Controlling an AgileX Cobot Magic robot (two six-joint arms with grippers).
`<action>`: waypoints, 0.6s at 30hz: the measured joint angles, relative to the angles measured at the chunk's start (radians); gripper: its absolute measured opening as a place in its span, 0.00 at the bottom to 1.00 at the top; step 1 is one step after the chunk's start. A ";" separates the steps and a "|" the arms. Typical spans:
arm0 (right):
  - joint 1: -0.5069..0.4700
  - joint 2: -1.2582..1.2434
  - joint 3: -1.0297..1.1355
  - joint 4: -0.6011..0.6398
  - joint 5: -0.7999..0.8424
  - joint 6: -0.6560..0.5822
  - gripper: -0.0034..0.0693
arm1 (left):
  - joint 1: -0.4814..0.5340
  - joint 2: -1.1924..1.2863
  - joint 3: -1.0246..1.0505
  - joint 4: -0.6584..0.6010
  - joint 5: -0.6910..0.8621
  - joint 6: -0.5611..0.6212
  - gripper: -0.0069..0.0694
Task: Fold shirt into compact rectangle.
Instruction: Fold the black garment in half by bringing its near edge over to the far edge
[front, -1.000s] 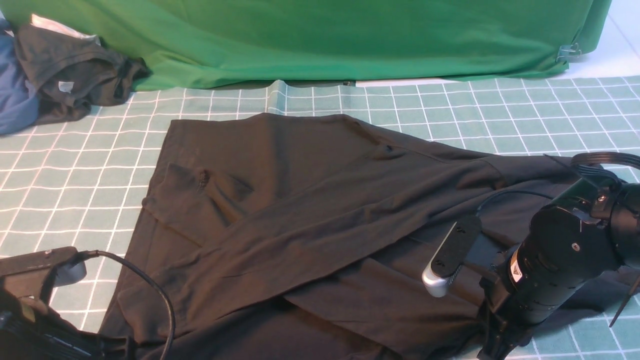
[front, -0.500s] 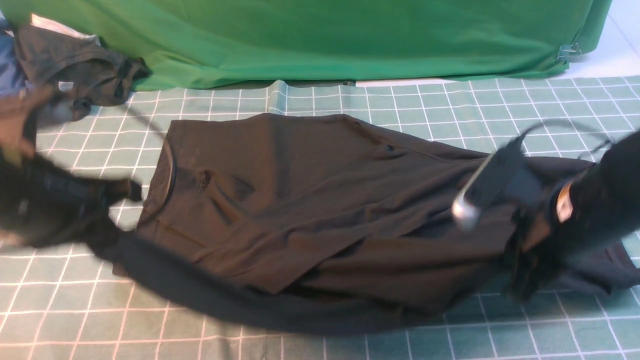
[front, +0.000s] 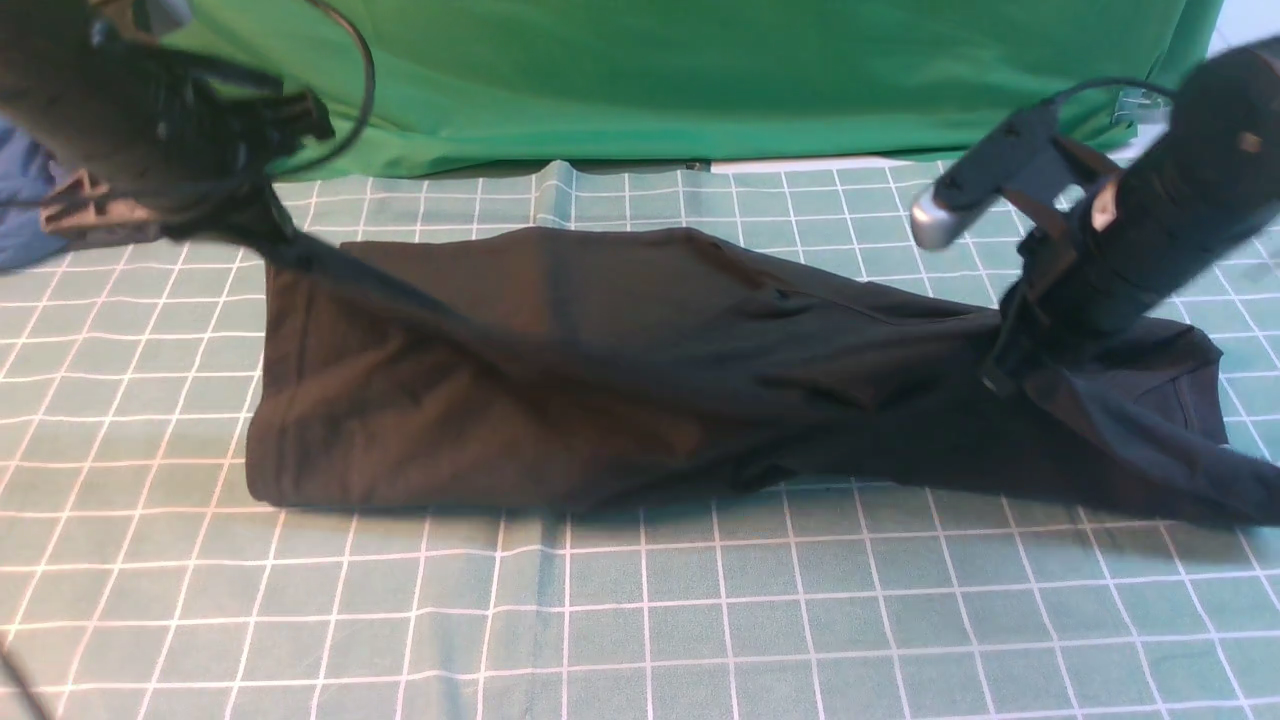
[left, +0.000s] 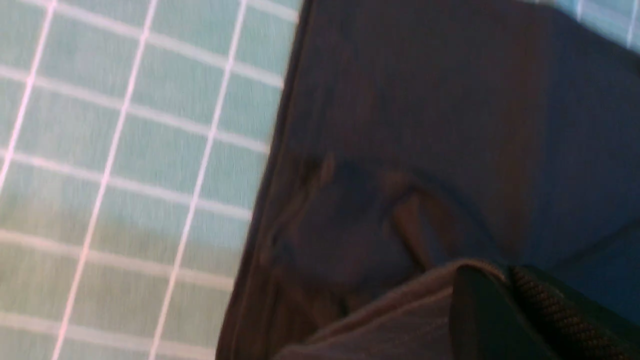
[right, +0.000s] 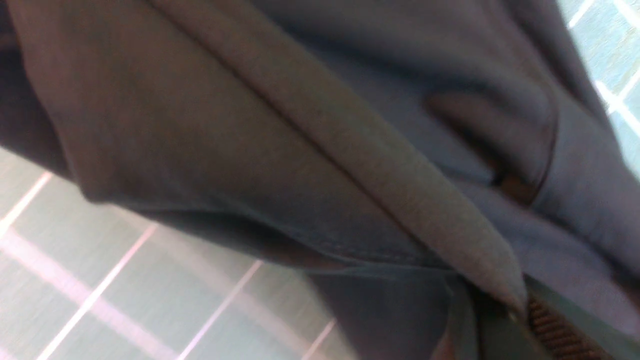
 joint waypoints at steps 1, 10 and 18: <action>-0.008 0.037 -0.032 0.001 0.000 0.000 0.08 | 0.009 0.034 -0.034 -0.008 -0.002 0.001 0.11; -0.040 0.276 -0.259 0.002 -0.004 0.010 0.09 | 0.036 0.296 -0.272 -0.047 -0.013 -0.003 0.11; -0.045 0.348 -0.364 -0.012 -0.128 0.029 0.41 | 0.039 0.380 -0.353 -0.047 -0.058 -0.030 0.11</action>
